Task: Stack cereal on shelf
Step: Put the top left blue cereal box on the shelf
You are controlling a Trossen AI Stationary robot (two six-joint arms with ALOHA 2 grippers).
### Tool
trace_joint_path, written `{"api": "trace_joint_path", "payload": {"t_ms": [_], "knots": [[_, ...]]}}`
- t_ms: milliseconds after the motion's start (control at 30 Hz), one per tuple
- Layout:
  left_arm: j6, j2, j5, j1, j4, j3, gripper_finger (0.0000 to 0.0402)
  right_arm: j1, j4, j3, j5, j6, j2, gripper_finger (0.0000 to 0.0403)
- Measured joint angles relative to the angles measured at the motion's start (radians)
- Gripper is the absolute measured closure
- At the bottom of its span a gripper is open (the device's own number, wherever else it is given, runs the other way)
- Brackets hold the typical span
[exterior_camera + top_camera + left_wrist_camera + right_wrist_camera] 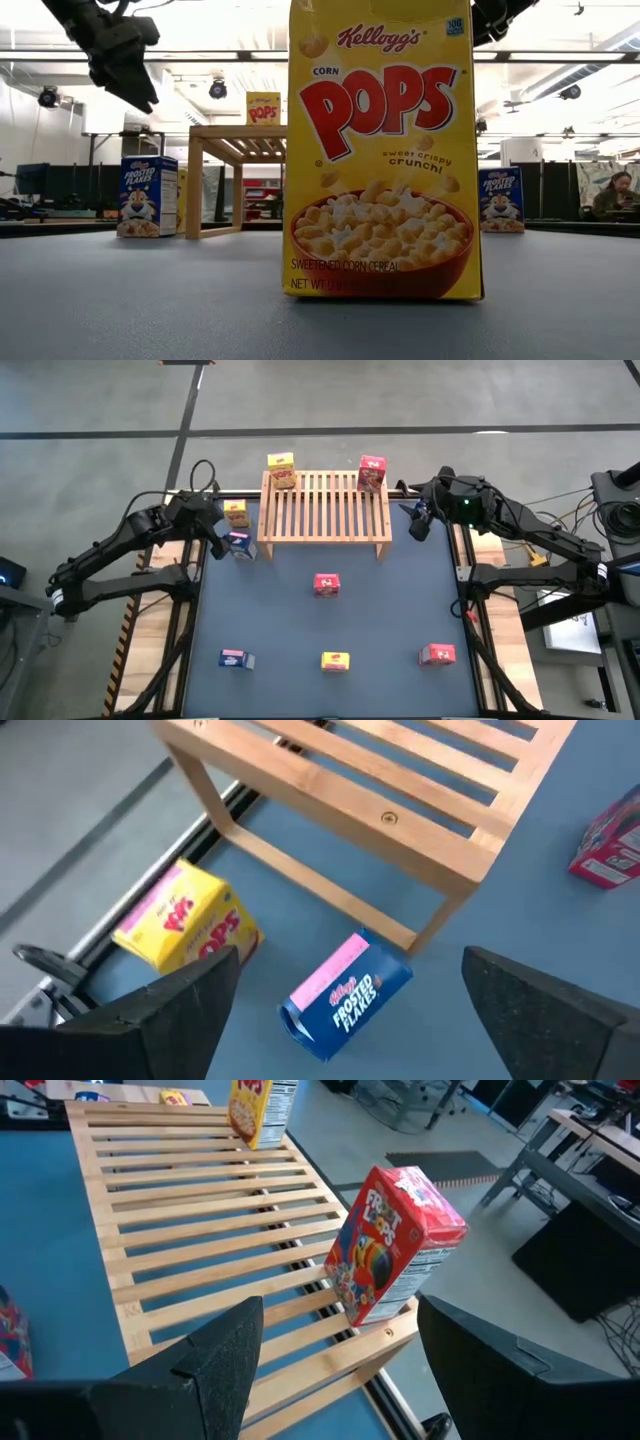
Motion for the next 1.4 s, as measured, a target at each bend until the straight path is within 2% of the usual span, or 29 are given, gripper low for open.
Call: {"api": "trace_joint_path", "payload": {"t_ms": [233,633,1133,1400], "knots": [[0.089,0.098,0.0,0.0,-0.069,0.006,0.0035,0.0,-0.001,0.0,-0.002,-0.008,0.0,0.0147],[0.222,0.264,-0.038,0.0,-0.043,0.02,0.0035,0.0,-0.005,-0.001,-0.011,-0.008,0.0,0.0147],[0.369,0.326,-0.061,0.0,-0.052,0.043,0.0035,0.0,-0.005,-0.001,-0.009,-0.023,0.002,0.0147],[0.405,0.336,-0.035,0.0,-0.059,0.043,0.0035,0.0,-0.006,-0.001,-0.009,-0.034,0.002,0.0147]]}}
